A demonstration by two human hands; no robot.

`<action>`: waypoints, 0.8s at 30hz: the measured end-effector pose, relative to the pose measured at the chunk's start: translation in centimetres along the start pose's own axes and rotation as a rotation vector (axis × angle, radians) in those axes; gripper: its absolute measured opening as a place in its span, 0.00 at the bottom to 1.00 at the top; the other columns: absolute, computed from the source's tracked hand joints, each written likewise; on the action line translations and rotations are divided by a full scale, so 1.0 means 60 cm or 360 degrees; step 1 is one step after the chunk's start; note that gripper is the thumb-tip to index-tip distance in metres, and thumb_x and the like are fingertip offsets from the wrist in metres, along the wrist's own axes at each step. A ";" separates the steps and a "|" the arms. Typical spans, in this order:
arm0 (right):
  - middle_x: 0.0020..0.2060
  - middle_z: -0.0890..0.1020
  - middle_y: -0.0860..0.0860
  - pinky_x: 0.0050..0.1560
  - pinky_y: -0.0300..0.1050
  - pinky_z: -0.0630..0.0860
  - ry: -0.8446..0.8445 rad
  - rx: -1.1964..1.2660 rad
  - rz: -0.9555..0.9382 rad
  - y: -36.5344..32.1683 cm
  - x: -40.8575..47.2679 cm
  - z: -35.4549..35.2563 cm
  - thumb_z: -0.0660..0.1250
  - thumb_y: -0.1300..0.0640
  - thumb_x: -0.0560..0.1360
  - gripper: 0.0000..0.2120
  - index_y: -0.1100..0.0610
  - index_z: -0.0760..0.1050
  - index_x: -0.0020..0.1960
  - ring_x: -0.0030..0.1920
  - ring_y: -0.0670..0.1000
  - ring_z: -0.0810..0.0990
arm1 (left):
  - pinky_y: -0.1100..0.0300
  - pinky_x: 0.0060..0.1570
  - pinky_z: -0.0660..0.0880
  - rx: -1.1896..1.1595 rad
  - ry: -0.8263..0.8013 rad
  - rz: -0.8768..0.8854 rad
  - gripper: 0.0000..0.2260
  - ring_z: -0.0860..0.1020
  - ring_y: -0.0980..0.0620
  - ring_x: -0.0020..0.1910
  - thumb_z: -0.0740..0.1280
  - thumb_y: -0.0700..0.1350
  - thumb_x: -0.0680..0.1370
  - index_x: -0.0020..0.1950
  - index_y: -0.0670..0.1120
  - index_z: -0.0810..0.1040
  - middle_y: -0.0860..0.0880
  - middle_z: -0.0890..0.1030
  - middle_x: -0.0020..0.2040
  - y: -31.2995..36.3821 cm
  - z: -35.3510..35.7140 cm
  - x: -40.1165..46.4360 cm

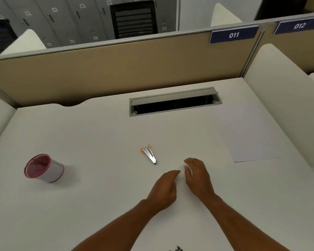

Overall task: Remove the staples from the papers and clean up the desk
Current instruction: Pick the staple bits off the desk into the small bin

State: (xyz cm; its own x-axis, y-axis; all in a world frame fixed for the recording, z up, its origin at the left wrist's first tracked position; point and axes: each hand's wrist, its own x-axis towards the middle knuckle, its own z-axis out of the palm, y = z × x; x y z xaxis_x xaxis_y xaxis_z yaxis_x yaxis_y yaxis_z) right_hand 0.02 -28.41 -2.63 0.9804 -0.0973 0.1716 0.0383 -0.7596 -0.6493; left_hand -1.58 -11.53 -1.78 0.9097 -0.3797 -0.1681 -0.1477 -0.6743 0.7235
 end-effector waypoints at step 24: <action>0.66 0.75 0.54 0.68 0.43 0.64 -0.0715 -0.0052 -0.0332 -0.360 -0.060 0.279 0.61 0.60 0.78 0.18 0.59 0.72 0.68 0.68 0.53 0.70 | 0.51 0.72 0.64 0.0209 0.1001 -0.0521 0.16 0.67 0.44 0.72 0.65 0.40 0.79 0.67 0.42 0.74 0.42 0.72 0.71 -0.361 -0.289 -0.302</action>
State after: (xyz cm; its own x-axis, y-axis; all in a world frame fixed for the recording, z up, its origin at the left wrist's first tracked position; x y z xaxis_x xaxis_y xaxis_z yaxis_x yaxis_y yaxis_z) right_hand -1.09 -0.90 -1.65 0.9393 0.3401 -0.0454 0.2434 -0.7537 -0.6105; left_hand -8.14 20.93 -2.76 0.9607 0.2649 0.0832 0.1614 -0.7766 0.6090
